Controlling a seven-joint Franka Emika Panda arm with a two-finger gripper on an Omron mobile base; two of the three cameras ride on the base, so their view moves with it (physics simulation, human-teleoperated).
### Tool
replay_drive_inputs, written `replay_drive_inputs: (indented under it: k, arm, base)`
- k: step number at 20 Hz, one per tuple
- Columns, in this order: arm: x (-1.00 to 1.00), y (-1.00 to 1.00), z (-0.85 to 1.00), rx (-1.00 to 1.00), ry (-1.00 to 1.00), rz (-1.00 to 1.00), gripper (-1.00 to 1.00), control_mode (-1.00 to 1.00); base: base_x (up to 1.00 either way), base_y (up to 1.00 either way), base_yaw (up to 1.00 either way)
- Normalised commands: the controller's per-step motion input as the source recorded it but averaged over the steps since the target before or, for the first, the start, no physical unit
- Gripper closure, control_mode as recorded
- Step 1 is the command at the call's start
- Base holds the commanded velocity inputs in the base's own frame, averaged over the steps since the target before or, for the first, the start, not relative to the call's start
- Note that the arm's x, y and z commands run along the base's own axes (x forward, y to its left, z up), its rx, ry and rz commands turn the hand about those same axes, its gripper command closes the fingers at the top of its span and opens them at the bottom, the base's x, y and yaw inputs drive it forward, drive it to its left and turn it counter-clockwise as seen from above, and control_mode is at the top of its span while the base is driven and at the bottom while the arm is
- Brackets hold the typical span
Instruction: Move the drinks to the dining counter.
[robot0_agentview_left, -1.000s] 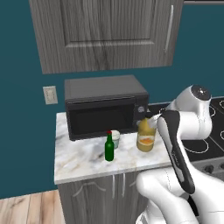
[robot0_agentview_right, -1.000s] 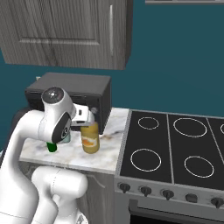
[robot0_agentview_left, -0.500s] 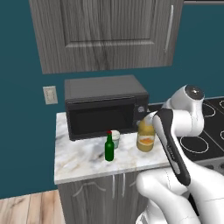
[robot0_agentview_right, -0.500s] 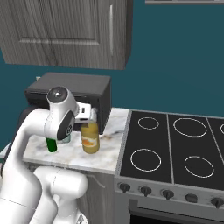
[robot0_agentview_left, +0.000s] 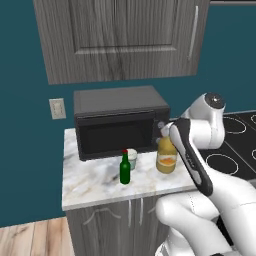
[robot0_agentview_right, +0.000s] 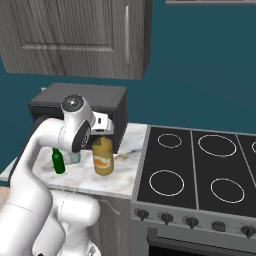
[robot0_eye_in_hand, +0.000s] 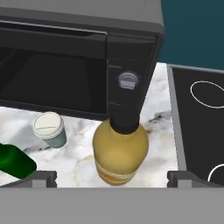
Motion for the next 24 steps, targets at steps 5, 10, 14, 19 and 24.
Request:
replay_drive_inputs:
  k: [5,10,14,19,24]
  arm:
    - [0.34,-0.01,-0.03,0.0,0.0,0.0,-1.0,-1.0]
    - [0.21,-0.04,-0.12,0.0,0.0,0.0,-1.0,-1.0]
    - [0.13,-0.02,-0.21,0.01,0.0,0.0,-1.0,-1.0]
    - [0.2,0.0,-0.23,0.02,0.0,0.0,-1.0,-1.0]
    - [0.29,-0.02,-0.12,0.0,0.0,0.0,-1.0,-1.0]
  base:
    - [0.0,0.0,0.0]
    - [0.0,0.0,0.0]
    - [0.0,0.0,0.0]
    - [0.0,0.0,0.0]
    - [0.0,0.0,0.0]
